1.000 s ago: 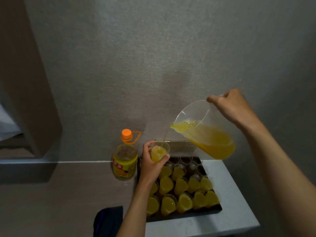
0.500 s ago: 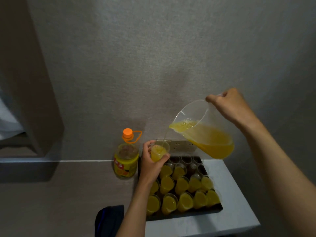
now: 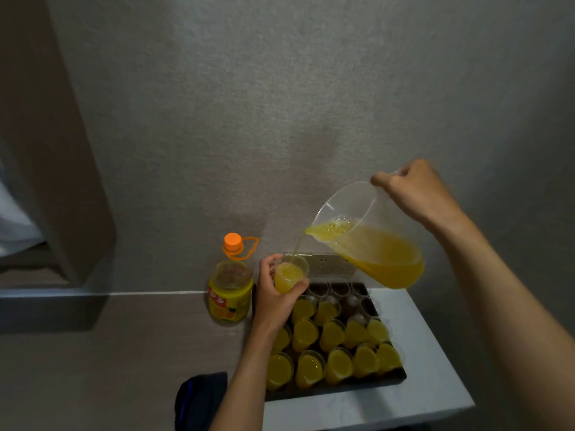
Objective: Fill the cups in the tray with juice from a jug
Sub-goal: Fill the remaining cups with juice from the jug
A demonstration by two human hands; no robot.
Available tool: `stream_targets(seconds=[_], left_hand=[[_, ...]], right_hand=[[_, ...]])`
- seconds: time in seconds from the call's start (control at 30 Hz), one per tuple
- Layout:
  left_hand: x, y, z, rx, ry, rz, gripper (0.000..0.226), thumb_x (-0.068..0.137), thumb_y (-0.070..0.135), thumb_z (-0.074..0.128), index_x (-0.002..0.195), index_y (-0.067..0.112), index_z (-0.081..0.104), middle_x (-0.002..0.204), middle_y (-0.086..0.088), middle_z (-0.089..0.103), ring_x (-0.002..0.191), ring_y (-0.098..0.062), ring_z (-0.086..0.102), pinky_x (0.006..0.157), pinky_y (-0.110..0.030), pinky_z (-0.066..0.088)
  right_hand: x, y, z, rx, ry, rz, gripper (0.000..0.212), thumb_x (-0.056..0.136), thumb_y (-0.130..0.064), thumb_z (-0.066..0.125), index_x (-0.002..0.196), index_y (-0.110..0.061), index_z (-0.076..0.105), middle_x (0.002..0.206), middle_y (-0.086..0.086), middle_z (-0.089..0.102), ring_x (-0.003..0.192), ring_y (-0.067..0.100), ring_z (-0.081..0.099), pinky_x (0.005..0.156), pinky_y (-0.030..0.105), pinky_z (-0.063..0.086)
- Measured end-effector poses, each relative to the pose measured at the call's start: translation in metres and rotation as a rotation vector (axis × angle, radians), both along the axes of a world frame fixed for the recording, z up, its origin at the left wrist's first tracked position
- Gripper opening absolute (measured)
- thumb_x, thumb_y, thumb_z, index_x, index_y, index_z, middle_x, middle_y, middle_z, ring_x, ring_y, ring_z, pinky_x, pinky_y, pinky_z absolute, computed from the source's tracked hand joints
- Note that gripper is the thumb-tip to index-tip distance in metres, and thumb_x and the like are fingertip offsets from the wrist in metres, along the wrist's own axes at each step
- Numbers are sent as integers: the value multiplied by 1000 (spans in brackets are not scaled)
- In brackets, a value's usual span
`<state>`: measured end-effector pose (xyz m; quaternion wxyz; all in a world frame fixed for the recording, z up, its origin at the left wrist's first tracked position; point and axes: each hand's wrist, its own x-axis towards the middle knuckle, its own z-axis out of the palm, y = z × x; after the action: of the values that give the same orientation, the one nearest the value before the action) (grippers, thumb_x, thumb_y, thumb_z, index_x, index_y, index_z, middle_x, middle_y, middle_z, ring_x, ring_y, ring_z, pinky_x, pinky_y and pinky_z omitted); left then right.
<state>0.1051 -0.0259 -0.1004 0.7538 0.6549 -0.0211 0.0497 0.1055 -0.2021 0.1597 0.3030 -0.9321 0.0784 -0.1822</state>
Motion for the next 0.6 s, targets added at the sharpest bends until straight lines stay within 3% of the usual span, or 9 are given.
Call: stream_targets(seconds=[0.07,0.33,0.6], left_hand=[[0,0,-1,2,4,0,61,78,18,87,125,33,51,124,11,59,109,-1,60,88,-24,52],[-3,-1,4,8,2,-3,59,80,12,86,126,25,51,120,12,59,100,11,58,77,-9,48],[-5,-4,5,4,0,-2,59,79,11,86,124,29,51,119,14,60,99,11,59,77,-9,48]], right_hand=[[1,-1,-2,0,-1,-3,40,86,-31,69,56,-20,47,44,-7,33,35,9,26,51,30,27],[3,-2,-7,10,14,6,38,86,-30,69,57,-20,47,44,-6,32,36,10,26,51,30,26],[0,-2,-13,33,33,22,38,87,-31,69,58,-19,48,45,-5,33,39,12,28,53,31,28]])
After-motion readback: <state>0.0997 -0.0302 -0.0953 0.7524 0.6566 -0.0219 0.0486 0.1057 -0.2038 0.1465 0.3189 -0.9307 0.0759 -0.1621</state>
